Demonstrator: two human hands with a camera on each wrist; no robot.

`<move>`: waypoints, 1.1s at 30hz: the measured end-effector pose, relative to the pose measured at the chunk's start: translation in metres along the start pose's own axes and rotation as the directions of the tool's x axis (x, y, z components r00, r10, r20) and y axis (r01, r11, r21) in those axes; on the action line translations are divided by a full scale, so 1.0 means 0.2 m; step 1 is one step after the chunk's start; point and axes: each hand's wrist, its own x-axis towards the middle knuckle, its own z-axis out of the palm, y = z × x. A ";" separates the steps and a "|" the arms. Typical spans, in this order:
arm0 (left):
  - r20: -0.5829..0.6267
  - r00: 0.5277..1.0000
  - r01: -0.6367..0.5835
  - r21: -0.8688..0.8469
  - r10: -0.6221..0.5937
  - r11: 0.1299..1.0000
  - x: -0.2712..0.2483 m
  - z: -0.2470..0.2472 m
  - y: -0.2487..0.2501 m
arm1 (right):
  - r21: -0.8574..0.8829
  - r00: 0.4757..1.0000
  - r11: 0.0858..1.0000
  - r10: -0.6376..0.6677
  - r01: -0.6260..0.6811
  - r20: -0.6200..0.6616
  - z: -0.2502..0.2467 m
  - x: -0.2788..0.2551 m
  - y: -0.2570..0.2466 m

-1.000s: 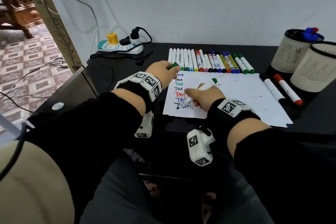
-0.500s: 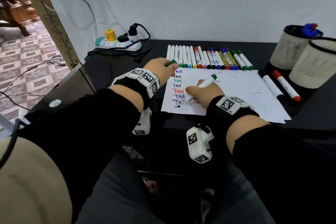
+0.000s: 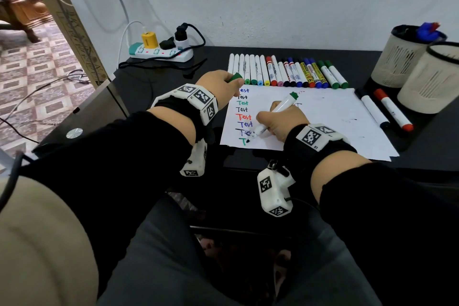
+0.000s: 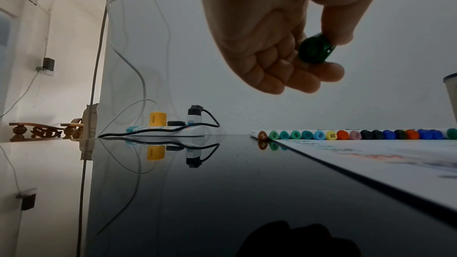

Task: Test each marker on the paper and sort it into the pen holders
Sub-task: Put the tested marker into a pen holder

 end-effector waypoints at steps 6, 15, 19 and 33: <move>0.006 1.000 0.000 -0.012 0.000 1.000 0.00 0.00 0.00 | 0.008 1.000 1.000 0.007 -0.007 -0.025 -0.01 -0.01 -0.01; 0.012 1.000 -0.006 0.017 0.006 1.000 -0.01 -0.01 0.01 | 0.050 0.999 0.999 0.015 -0.012 -0.041 -0.02 -0.02 -0.01; 0.013 1.000 0.001 0.016 -0.001 1.000 -0.02 -0.01 0.01 | 0.038 1.000 0.999 0.012 -0.011 -0.020 -0.02 -0.02 -0.01; 0.011 1.000 -0.001 0.009 0.001 1.000 -0.01 -0.01 0.01 | 0.055 0.999 0.998 0.009 -0.006 -0.047 -0.03 -0.02 0.00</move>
